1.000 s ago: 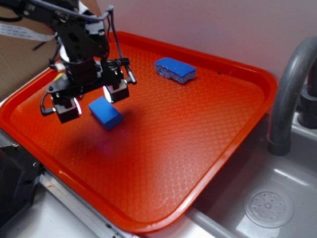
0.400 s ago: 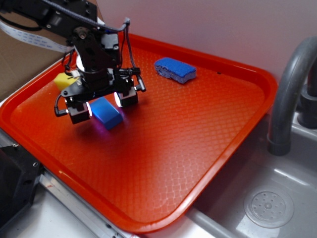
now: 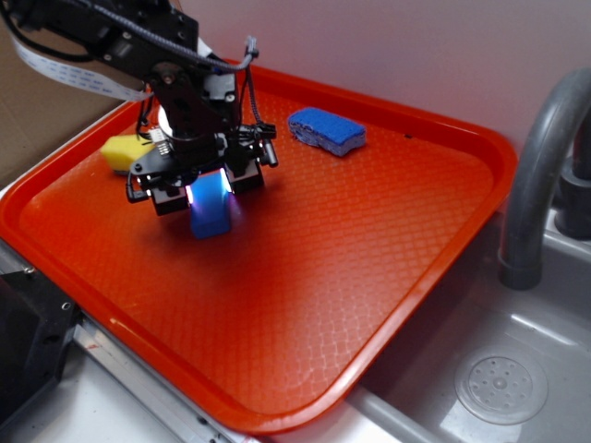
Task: Grab the blue block.
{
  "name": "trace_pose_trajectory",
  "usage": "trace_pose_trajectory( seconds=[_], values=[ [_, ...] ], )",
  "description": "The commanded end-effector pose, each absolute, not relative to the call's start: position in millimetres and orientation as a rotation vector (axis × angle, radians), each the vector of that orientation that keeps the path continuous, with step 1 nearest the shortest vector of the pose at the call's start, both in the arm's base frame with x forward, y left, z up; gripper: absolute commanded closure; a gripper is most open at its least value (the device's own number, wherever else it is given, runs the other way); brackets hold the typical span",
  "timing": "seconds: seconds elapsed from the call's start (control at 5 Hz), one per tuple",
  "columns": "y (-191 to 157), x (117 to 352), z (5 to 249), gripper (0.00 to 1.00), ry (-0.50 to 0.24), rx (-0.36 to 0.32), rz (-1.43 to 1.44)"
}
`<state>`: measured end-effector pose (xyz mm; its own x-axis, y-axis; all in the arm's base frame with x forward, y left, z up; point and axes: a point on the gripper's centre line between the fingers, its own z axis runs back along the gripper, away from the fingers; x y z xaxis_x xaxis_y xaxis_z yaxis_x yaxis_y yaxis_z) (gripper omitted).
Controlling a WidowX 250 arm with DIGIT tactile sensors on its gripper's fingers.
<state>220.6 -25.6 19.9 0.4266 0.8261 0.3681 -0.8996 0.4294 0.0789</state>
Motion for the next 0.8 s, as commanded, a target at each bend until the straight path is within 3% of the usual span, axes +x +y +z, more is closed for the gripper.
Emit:
trace_pose_trajectory(
  seconds=[0.0, 0.4, 0.6],
  values=[
    [-24.2, 221.3, 36.6, 1.0, -0.307, 0.275, 0.954],
    [-21.7, 247.1, 134.9, 1.0, -0.214, 0.036, 0.653],
    [-23.6, 247.5, 174.5, 1.0, -0.154, -0.073, 0.525]
  ],
)
